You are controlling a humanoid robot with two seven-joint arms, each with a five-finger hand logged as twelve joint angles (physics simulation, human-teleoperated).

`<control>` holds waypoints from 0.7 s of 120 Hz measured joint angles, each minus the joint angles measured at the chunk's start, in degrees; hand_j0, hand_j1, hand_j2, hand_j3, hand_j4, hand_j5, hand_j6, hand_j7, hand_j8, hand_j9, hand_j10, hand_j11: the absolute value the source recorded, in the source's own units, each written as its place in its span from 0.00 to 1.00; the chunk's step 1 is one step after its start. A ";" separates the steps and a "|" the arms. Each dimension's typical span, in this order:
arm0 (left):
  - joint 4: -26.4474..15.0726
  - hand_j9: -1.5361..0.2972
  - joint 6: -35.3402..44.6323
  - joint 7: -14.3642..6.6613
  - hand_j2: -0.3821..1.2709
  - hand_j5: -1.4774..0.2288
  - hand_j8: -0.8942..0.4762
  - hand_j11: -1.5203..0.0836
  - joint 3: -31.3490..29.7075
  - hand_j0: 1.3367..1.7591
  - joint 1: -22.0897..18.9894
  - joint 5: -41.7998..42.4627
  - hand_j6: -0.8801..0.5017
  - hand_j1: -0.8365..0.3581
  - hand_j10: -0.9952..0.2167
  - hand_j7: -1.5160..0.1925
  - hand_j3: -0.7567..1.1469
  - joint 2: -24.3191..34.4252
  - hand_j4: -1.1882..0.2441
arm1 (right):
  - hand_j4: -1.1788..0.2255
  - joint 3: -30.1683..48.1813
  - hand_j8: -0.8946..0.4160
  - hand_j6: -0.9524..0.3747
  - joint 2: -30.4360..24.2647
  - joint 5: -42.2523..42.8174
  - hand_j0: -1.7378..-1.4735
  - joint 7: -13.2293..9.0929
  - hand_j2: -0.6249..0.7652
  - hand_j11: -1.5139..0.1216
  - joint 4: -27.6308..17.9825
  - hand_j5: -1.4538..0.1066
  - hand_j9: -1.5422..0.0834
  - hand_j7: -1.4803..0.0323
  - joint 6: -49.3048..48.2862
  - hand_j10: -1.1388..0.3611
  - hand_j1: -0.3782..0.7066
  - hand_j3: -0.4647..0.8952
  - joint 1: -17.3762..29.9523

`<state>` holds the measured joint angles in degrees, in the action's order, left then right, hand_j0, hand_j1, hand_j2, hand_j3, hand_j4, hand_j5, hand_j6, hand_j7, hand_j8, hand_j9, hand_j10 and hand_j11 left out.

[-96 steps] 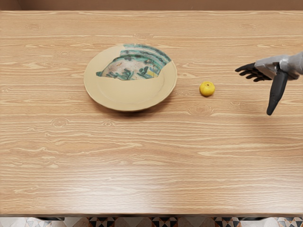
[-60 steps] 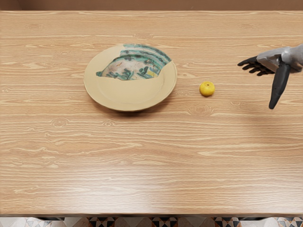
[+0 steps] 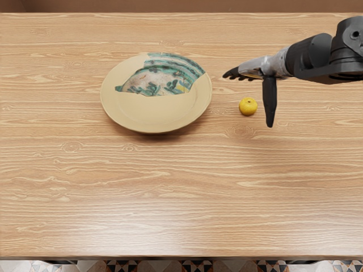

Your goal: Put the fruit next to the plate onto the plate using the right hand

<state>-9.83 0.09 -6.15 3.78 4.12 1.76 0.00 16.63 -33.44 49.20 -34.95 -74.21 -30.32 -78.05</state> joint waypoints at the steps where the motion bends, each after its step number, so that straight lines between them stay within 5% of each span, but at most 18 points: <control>1: 0.01 0.83 0.00 0.00 0.23 0.85 0.64 0.94 0.00 0.76 0.00 0.00 0.63 0.98 0.81 0.88 0.40 0.00 0.82 | 0.84 -0.01 0.68 0.71 0.15 0.52 0.30 0.00 0.45 0.93 -0.03 0.93 0.95 0.98 0.54 0.76 0.03 0.34 0.22; 19: 0.00 0.83 0.00 0.00 0.23 0.85 0.64 0.94 0.00 0.76 0.01 0.00 0.63 0.98 0.81 0.88 0.40 0.00 0.82 | 0.84 -0.07 0.68 0.71 2.40 6.97 0.30 -0.04 0.45 0.93 0.14 0.93 0.95 0.98 8.74 0.76 0.03 0.34 3.77; 45: 0.00 0.83 0.00 0.00 0.23 0.85 0.64 0.94 0.00 0.76 -0.07 0.00 0.63 0.98 0.81 0.88 0.40 0.00 0.82 | 0.84 -0.13 0.68 0.71 8.50 13.08 0.30 -0.05 0.45 0.93 6.55 0.93 0.95 0.98 15.36 0.76 0.03 0.34 7.57; 84: 0.00 0.83 0.00 0.00 0.23 0.85 0.64 0.94 0.00 0.76 -0.03 0.00 0.63 0.98 0.81 0.88 0.40 0.00 0.82 | 0.76 -0.28 0.60 0.63 13.37 20.13 0.30 -0.05 0.43 0.84 11.82 0.84 0.86 0.88 21.68 0.68 0.15 0.34 11.34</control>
<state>-9.82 0.09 -6.15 3.78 4.09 1.76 0.00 16.35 -20.07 69.33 -35.00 -62.39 -8.65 -66.71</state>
